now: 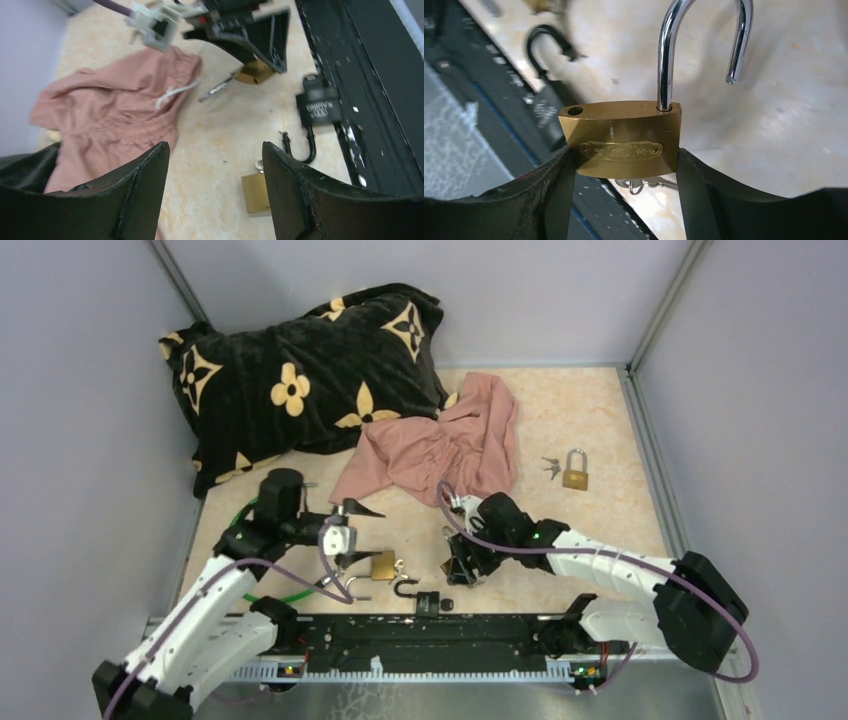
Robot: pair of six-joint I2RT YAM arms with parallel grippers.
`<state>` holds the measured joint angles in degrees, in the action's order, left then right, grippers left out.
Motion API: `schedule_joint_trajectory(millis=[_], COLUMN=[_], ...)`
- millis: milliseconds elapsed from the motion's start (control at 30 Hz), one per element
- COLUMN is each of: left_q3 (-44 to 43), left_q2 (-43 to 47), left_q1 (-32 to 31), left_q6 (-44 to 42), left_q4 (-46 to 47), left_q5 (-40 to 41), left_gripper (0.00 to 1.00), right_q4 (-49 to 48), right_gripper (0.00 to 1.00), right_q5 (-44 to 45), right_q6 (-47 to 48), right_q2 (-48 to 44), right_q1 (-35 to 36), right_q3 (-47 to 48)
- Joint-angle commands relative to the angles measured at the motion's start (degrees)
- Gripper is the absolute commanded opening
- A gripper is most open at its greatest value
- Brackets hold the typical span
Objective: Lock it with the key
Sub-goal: Pick up the lock from the center of the board, then lock the lock.
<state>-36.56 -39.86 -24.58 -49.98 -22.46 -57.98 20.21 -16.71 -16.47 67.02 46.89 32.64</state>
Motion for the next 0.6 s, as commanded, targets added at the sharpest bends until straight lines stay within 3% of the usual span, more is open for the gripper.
schedule_joint_trajectory(millis=[0,100,167,367,467,567], left_q3=[-3.04,-3.04,-2.20,-1.55,-1.87,-1.66], left_q2=[-10.21,-16.36,-19.25,-23.33,-24.06,-23.77], left_q1=[-5.21,-9.74,-12.51,-16.01,-16.43,-17.07], left_q6=[-31.17,-38.59,-42.35,-32.90,-32.54,-36.28], left_q4=[-16.11,-13.10,-8.73,10.59,7.93,0.61], left_q5=[2.82,6.37,8.75,12.86,12.54,11.77], left_gripper=[0.73,0.72,0.80,0.89,0.83,0.68], right_q4=[-20.12,-24.49,-26.19,-26.95,-27.06,-26.49], right_gripper=[0.00,0.00,0.00,0.00,0.00,0.00], right_q5=[-14.66,-16.60,-17.68,-18.84,-18.61,-18.19], right_q6=[0.31,1.01,1.83,4.05,4.36,5.08], right_q2=[-5.85,-6.55,-6.25,-4.21,-3.59,-3.78], right_q1=[1.73,2.47,3.17,7.32,7.92,8.12], right_q3=[-1.95,-3.08,-2.75,-0.38,0.40,1.66])
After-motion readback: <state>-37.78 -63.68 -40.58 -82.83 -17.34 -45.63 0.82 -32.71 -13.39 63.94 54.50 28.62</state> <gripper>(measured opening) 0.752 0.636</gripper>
